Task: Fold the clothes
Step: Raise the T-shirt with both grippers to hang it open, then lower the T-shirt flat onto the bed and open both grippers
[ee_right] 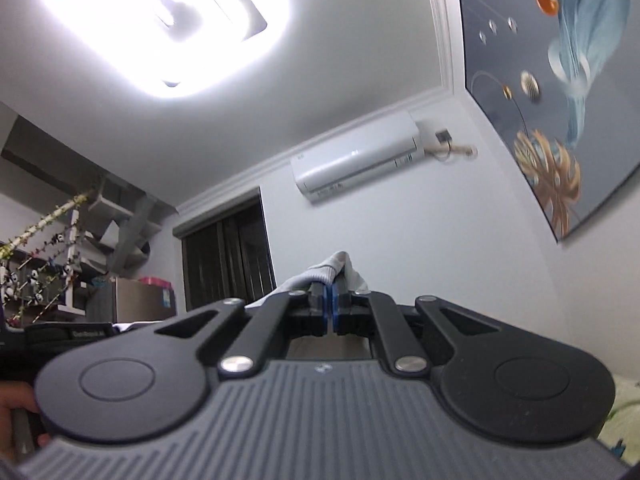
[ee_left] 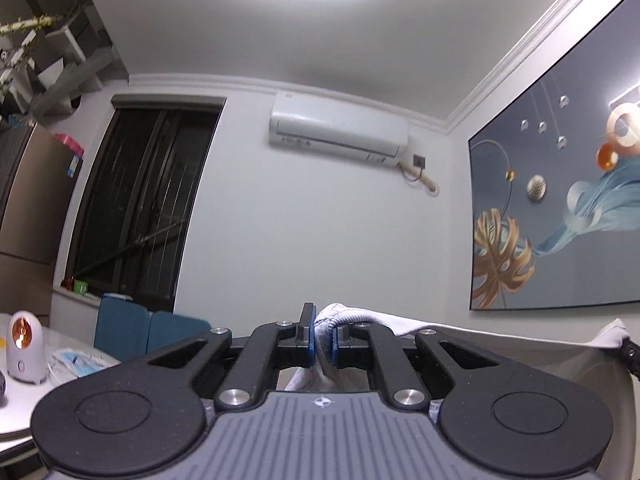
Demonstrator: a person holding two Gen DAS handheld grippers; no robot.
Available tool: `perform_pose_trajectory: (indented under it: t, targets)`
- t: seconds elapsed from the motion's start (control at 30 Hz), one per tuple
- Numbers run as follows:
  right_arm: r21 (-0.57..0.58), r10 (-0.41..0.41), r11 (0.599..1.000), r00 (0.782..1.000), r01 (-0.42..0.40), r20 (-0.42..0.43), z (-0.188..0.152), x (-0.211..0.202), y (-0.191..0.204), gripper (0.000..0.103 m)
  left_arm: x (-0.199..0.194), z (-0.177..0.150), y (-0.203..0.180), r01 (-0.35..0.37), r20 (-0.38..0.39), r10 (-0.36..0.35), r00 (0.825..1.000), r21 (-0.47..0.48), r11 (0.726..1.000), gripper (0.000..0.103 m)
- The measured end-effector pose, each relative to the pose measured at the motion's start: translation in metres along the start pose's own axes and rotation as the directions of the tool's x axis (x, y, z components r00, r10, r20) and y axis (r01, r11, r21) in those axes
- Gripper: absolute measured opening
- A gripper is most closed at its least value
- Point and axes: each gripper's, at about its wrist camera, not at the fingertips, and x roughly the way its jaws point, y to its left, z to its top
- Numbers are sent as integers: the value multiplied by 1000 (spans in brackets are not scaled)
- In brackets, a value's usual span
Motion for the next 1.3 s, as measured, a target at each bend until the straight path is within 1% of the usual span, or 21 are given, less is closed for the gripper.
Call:
perform_pose_trajectory:
  t: [0.1,0.2,0.23,0.33,0.47,0.57,0.7,0.83,0.97,1.0,1.13,1.2,1.3]
  targets:
    - [-6,4,1000,1000,-4,18,15,1,-1,5,-16,27,-19,12,25,-12,1000,1,1000,8]
    - [-4,-21,1000,1000,21,-8,6,11,-16,5,-10,22,-31,12,13,-12,1000,16,1000,8]
    - [-3,-31,1000,999,30,-21,0,15,-22,5,0,12,-30,8,3,-8,1000,16,1000,8]
    - [5,-60,998,995,60,-75,-31,28,-44,5,37,-26,-24,-5,-40,5,999,13,1000,8]
    - [11,-107,994,979,111,-172,-87,53,-76,5,113,-98,-1,-35,-127,36,991,9,999,8]
    - [-11,-145,989,957,147,-251,-133,77,-96,5,170,-146,11,-57,-191,59,980,17,998,8]
    - [-46,-198,980,918,194,-344,-201,120,-125,5,247,-214,30,-84,-263,91,961,38,996,8]
    - [-83,-250,968,871,237,-424,-271,168,-155,5,323,-292,57,-107,-331,125,935,72,992,8]
    - [-117,-289,957,818,267,-498,-351,221,-192,5,405,-383,80,-116,-383,153,911,119,986,9]
    - [-119,-293,955,801,272,-523,-373,235,-204,5,426,-410,88,-119,-403,162,901,131,984,9]
    - [-101,-286,952,714,290,-639,-476,287,-256,5,504,-529,125,-139,-476,201,856,161,977,9]
    - [-88,-265,954,663,288,-700,-530,305,-278,5,538,-590,146,-149,-518,209,830,155,977,9]
    - [-110,-264,952,580,286,-771,-597,317,-300,5,583,-679,181,-162,-588,199,784,114,980,9]
